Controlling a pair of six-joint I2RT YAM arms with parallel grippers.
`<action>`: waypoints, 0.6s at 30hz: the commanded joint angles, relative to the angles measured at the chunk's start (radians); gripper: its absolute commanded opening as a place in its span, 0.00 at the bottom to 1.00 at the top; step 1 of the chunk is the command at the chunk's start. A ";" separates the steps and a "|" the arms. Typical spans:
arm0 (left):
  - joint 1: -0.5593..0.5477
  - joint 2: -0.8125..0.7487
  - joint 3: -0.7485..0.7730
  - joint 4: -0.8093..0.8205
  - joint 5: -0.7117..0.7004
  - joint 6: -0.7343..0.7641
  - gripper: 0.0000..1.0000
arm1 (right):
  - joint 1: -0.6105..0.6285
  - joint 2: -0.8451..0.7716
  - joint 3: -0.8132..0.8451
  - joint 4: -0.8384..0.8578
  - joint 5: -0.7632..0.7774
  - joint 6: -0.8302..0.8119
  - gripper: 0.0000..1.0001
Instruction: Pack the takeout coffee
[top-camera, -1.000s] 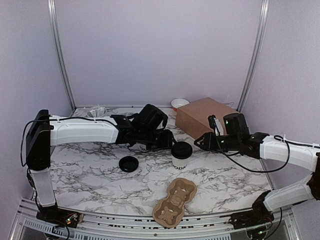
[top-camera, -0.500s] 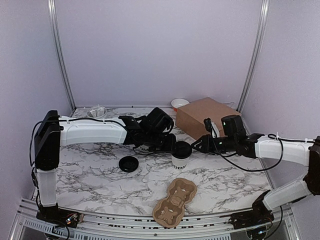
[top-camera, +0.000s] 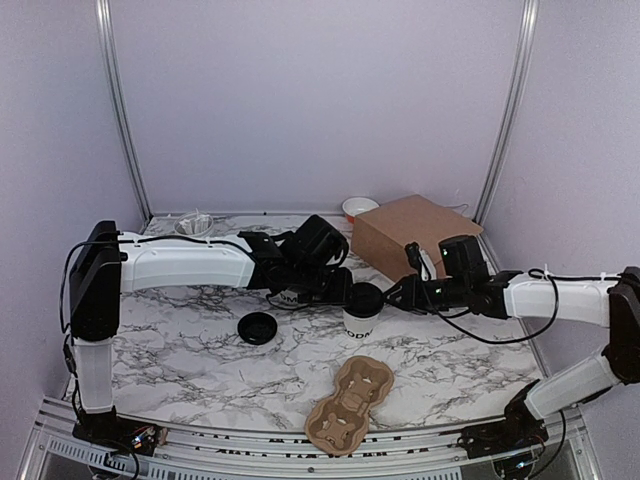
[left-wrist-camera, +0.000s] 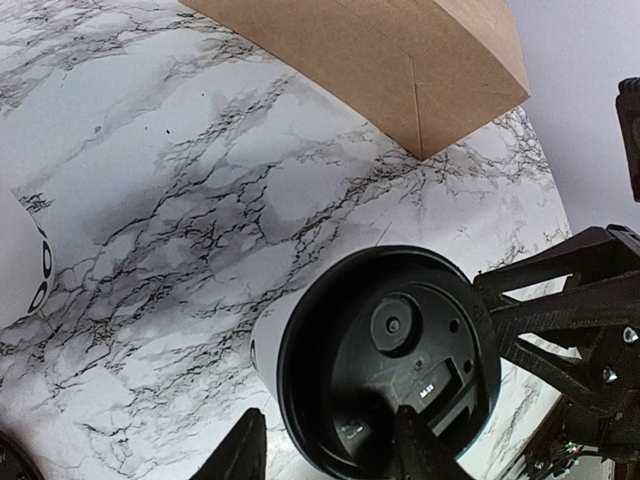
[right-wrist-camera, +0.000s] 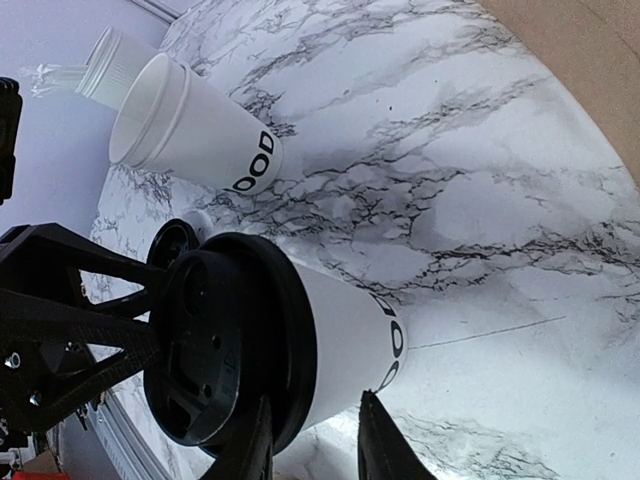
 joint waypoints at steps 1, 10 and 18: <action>-0.006 0.027 0.006 -0.051 -0.017 0.014 0.44 | -0.011 0.019 0.009 0.006 0.006 -0.021 0.27; -0.008 0.046 -0.014 -0.051 -0.013 0.006 0.44 | -0.002 0.033 -0.071 -0.012 0.034 -0.032 0.25; -0.009 0.051 -0.027 -0.051 -0.016 -0.001 0.44 | 0.049 0.032 -0.157 -0.012 0.072 0.002 0.22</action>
